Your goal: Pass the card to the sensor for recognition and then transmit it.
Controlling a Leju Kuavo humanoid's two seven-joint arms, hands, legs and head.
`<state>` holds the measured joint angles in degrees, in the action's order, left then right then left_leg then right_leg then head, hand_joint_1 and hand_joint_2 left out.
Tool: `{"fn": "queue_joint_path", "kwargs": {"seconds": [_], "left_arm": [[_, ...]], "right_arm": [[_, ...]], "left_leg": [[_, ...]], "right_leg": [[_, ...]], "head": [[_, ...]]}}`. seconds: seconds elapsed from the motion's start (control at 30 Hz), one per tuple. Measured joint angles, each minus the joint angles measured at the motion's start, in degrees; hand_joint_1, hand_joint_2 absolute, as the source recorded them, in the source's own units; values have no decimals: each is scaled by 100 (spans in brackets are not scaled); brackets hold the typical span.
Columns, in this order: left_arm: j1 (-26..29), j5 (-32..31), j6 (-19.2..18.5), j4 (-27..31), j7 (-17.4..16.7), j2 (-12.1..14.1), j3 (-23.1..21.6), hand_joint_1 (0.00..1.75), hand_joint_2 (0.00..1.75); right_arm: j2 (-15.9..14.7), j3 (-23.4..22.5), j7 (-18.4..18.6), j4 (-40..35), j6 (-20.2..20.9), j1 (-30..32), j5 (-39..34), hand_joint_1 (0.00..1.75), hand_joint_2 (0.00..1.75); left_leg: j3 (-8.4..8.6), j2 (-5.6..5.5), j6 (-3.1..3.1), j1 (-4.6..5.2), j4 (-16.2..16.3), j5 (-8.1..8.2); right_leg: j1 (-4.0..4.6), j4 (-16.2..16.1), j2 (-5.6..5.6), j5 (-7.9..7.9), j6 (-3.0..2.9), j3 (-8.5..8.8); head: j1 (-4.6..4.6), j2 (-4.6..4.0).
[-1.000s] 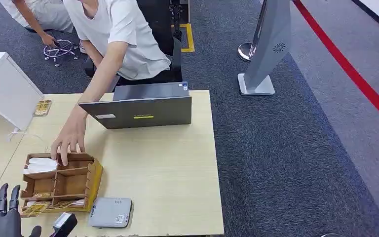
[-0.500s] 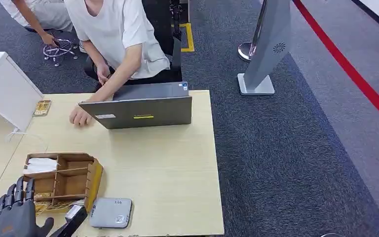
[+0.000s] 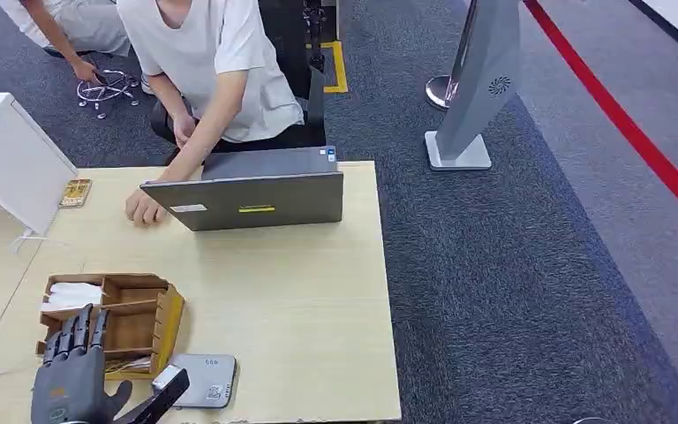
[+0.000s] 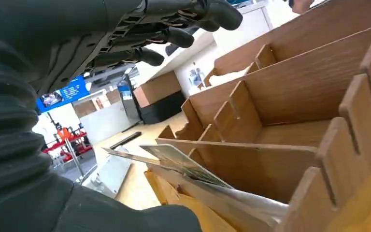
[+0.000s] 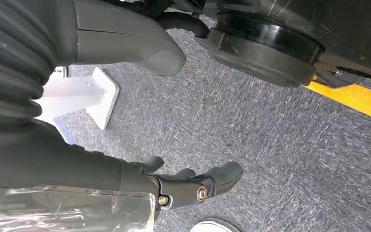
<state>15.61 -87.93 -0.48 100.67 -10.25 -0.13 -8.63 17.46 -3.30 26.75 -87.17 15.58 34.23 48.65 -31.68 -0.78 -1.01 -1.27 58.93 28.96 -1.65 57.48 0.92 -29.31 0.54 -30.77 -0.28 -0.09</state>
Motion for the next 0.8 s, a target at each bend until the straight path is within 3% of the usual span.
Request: {"fn": "queue_joint_path", "kwargs": {"seconds": [0.5, 0.67, 0.8], "left_arm": [[-15, 0, -129, -17, -94, 33, -85, 0, 175], [-36, 0, -68, -17, -799, 299, -203, 0, 175], [-52, 0, -61, -17, -883, 433, -225, 0, 175]], "right_arm": [[0, -15, 0, 22, 85, 1, 85, 0, 175], [0, -24, -4, 24, 79, 3, 92, 0, 175], [0, -24, 0, 26, 66, 4, 72, 0, 175]], "left_leg": [[0, 0, 0, 0, 0, 0], [1, 0, 0, 0, 0, 0], [0, 0, -1, -1, -1, 0]], "right_leg": [[0, 0, 0, 0, 0, 1], [1, 0, 0, 0, 0, -1], [1, 1, 0, 0, 0, 0]], "head": [[0, 0], [-2, 0], [0, 0]]}}
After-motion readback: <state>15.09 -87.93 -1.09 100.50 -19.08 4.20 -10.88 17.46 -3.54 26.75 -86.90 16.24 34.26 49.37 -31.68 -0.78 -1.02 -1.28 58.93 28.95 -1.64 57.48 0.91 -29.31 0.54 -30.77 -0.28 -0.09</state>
